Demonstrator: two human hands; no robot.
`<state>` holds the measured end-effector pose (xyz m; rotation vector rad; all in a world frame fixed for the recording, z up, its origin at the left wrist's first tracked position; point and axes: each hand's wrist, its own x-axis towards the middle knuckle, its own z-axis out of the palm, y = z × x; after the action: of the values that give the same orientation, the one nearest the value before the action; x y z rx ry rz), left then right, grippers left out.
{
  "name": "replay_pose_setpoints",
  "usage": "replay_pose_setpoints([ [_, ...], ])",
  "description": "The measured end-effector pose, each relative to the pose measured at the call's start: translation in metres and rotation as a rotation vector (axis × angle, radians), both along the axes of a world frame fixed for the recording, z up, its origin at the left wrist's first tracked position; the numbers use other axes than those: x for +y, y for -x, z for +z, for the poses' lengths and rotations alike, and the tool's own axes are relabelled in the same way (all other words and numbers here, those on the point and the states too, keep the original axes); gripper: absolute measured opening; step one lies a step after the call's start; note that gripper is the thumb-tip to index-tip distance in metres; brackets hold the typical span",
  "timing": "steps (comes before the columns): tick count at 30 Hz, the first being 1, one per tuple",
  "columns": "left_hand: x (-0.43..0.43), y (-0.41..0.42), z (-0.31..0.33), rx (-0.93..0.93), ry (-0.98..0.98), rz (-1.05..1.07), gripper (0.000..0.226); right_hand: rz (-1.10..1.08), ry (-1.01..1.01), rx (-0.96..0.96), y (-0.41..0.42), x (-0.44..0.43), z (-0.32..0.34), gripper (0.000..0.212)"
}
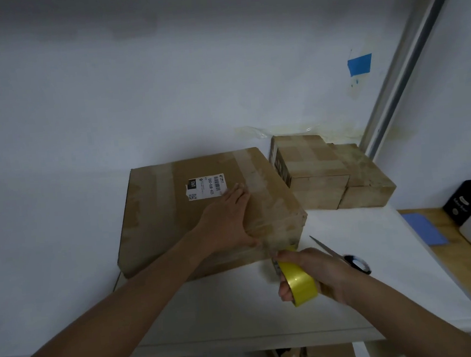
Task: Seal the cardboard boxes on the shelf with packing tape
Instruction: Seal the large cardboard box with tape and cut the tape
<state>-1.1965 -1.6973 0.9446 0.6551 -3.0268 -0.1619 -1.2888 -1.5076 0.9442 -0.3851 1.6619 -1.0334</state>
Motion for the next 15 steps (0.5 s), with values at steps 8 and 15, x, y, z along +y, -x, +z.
replay_pose_setpoints([
  [8,0.002,-0.072,-0.011,0.594,-0.424,0.219,0.081,0.042,0.012,0.108,0.009,-0.006,-0.027,0.065],
  [15,0.003,-0.131,-0.037,1.058,-0.255,0.799,0.087,-0.366,0.032,0.419,0.040,-0.005,-0.054,0.010],
])
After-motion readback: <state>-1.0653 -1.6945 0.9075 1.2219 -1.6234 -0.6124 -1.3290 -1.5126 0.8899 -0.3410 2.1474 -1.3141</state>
